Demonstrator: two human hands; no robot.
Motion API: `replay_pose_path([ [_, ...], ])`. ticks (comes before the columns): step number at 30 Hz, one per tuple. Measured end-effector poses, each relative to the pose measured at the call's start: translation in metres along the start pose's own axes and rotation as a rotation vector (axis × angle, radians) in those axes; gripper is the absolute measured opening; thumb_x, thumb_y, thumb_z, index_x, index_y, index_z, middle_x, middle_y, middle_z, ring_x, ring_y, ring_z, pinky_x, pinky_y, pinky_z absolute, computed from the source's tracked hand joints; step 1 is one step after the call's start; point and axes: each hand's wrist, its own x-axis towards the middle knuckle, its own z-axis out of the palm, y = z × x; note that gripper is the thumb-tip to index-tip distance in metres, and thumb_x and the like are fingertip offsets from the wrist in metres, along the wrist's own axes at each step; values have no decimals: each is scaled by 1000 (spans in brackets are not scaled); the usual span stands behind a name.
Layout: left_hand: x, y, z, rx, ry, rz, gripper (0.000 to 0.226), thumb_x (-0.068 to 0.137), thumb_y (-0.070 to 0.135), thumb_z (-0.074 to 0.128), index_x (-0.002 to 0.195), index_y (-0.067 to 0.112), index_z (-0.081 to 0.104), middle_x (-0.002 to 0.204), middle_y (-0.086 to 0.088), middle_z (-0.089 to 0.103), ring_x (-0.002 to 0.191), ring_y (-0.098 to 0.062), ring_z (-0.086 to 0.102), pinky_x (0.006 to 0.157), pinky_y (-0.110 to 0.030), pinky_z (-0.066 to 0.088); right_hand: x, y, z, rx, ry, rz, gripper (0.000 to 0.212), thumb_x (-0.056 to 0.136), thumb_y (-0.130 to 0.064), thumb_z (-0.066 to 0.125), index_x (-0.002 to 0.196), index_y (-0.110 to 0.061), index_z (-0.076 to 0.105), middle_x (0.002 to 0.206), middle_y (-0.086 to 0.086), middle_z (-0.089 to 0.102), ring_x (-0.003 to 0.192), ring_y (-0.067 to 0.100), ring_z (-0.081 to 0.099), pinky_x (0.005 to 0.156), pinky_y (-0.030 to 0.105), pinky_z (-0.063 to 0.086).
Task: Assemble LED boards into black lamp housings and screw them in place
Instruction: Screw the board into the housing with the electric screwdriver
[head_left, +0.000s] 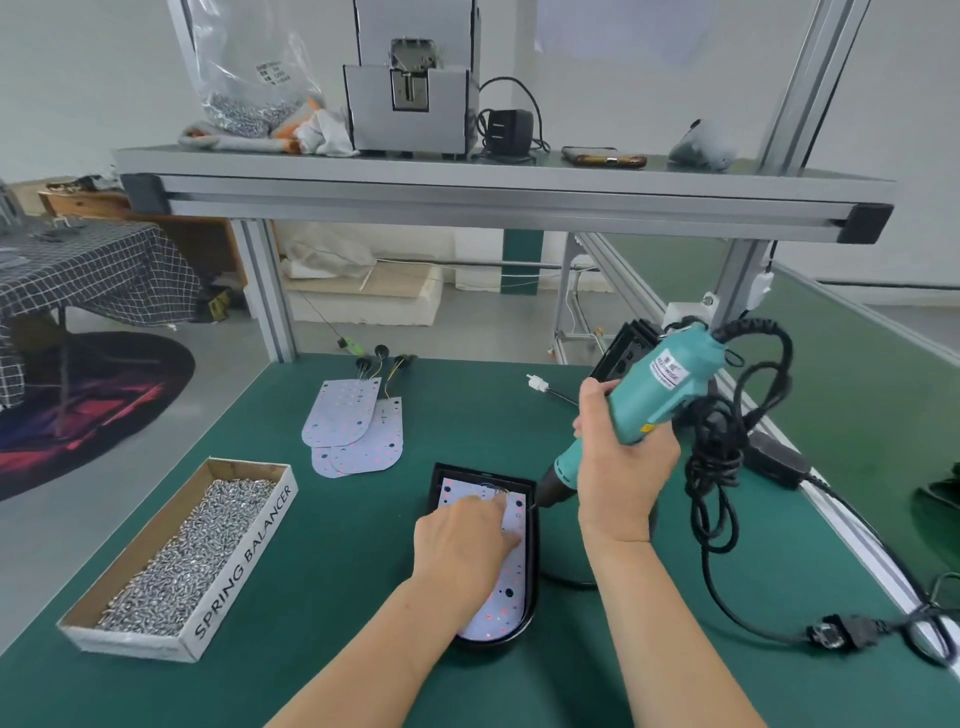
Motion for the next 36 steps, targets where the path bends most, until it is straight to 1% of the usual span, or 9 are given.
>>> replay_pose_path([
  [2, -2, -2, -4, -138, -21, -34, 32, 97, 47, 52, 123, 27, 57, 116, 1, 68, 110, -27, 63, 76, -30, 43, -4, 0, -4, 33, 93, 76, 12, 81, -32, 73, 71, -35, 66, 64, -5, 63, 61, 15, 61, 61, 28, 52],
  [5, -6, -9, -13, -403, -70, -93, 46, 97, 40, 58, 140, 23, 54, 127, -2, 66, 117, -22, 60, 95, -28, 46, -13, 3, -9, 85, 207, 175, 14, 79, -31, 74, 75, -27, 61, 59, -5, 63, 56, 12, 60, 57, 23, 49],
  [7, -11, -16, -18, -668, -107, -184, 42, 97, 26, 59, 138, 17, 56, 107, -3, 66, 94, -18, 62, 78, -22, 45, -20, 2, -11, 107, 227, 195, 17, 78, -30, 73, 76, -24, 58, 58, -4, 61, 54, 12, 58, 55, 21, 49],
  [9, -17, -26, -24, -1071, -161, -311, 30, 96, 3, 54, 125, 6, 60, 85, -7, 64, 70, -18, 61, 67, -23, 49, -24, -1, -13, 129, 242, 204, 18, 79, -29, 73, 75, -23, 56, 56, -4, 59, 53, 12, 56, 54, 19, 48],
  [11, -26, -33, -30, -1474, -210, -386, 31, 92, -18, 41, 113, -7, 61, 85, -17, 64, 65, -21, 70, 63, -23, 57, -28, -5, -13, 160, 267, 221, 19, 79, -29, 72, 77, -21, 55, 55, -5, 58, 53, 12, 55, 53, 20, 47],
  [13, -33, -39, -33, -1671, -230, -403, 33, 91, -25, 35, 104, -12, 62, 92, -23, 64, 69, -23, 75, 61, -22, 59, -30, -11, -13, 193, 283, 241, 20, 79, -29, 72, 78, -20, 55, 55, -5, 58, 53, 12, 55, 53, 22, 47],
  [23, -54, -47, -31, -1912, -281, -410, 22, 93, -21, 45, 99, -15, 65, 85, -24, 71, 76, -27, 76, 63, -22, 60, -51, -29, -8, 253, 268, 274, 21, 81, -29, 73, 74, -23, 54, 58, -3, 57, 55, 14, 53, 64, 33, 45],
  [28, -61, -48, -29, -1955, -306, -432, 16, 94, -15, 51, 95, -14, 67, 82, -22, 72, 74, -24, 75, 62, -21, 60, -57, -32, -8, 249, 270, 271, 21, 83, -28, 72, 74, -24, 54, 57, -3, 56, 56, 14, 52, 63, 31, 44],
  [36, -62, -48, -25, -2025, -377, -468, 9, 81, -1, 70, 86, -8, 71, 70, -13, 62, 55, -14, 63, 45, -14, 52, -57, -34, -7, 267, 255, 257, 23, 82, -28, 73, 79, -19, 52, 56, -2, 56, 53, 14, 52, 54, 22, 47],
])
